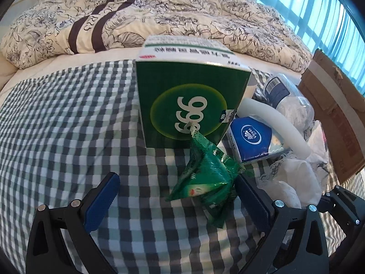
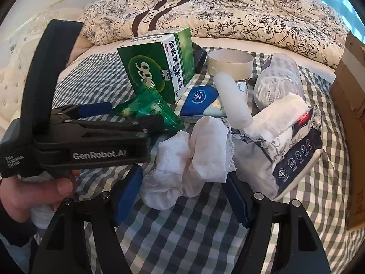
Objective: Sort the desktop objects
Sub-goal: 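Grasp the white crumpled cloth with the right tool while the left grasps the green snack bag, then lift and carry the white cloth and green bag over the cardboard box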
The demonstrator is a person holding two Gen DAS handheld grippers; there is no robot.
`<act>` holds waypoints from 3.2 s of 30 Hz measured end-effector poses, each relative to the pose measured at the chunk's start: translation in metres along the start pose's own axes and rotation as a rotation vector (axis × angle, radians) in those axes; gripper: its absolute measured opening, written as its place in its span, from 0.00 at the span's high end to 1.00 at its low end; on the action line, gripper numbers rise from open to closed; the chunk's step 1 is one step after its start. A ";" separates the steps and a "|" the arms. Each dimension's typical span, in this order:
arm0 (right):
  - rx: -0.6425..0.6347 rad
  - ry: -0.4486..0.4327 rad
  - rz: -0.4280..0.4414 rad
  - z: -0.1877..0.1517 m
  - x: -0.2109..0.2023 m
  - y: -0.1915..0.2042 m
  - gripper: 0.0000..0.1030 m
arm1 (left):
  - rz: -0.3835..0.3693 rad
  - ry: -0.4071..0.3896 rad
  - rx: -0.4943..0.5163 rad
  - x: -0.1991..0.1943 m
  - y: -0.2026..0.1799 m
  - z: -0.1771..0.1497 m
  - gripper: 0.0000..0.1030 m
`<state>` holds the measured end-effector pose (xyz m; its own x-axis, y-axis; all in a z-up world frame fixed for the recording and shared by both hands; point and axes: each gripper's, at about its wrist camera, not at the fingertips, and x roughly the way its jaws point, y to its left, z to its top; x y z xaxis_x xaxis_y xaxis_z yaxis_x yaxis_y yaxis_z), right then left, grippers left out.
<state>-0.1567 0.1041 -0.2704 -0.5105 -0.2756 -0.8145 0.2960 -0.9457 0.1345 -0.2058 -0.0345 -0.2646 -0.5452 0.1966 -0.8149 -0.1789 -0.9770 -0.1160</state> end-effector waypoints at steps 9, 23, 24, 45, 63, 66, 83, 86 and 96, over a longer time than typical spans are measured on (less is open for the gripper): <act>0.036 -0.005 0.032 -0.002 0.003 -0.010 0.65 | -0.060 0.001 -0.003 0.004 -0.007 0.005 0.59; 0.052 -0.047 0.054 -0.006 -0.038 -0.011 0.80 | -0.045 -0.055 -0.036 -0.041 -0.004 0.010 0.63; 0.052 -0.054 0.054 -0.007 -0.044 -0.011 0.80 | -0.043 -0.065 -0.034 -0.048 -0.005 0.010 0.63; 0.014 -0.253 -0.009 0.004 -0.167 0.011 0.80 | 0.002 -0.308 -0.026 -0.208 -0.038 0.014 0.63; -0.033 -0.435 -0.045 0.013 -0.264 0.023 0.80 | 0.034 -0.462 -0.001 -0.307 -0.062 0.003 0.63; -0.039 -0.458 -0.042 0.014 -0.275 0.025 0.80 | 0.040 -0.492 0.006 -0.320 -0.064 0.002 0.63; -0.024 -0.532 -0.088 0.009 -0.314 0.008 0.80 | 0.028 -0.537 0.037 -0.340 -0.091 0.001 0.63; -0.022 -0.538 -0.097 0.009 -0.319 0.001 0.80 | 0.019 -0.536 0.037 -0.337 -0.098 0.004 0.63; 0.000 -0.557 -0.166 0.004 -0.343 -0.041 0.80 | -0.019 -0.545 0.048 -0.329 -0.132 0.020 0.63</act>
<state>0.0035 0.2365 0.0057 -0.8978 -0.1730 -0.4050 0.1759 -0.9839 0.0306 -0.0190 0.0318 0.0304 -0.8847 0.2411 -0.3990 -0.2233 -0.9705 -0.0911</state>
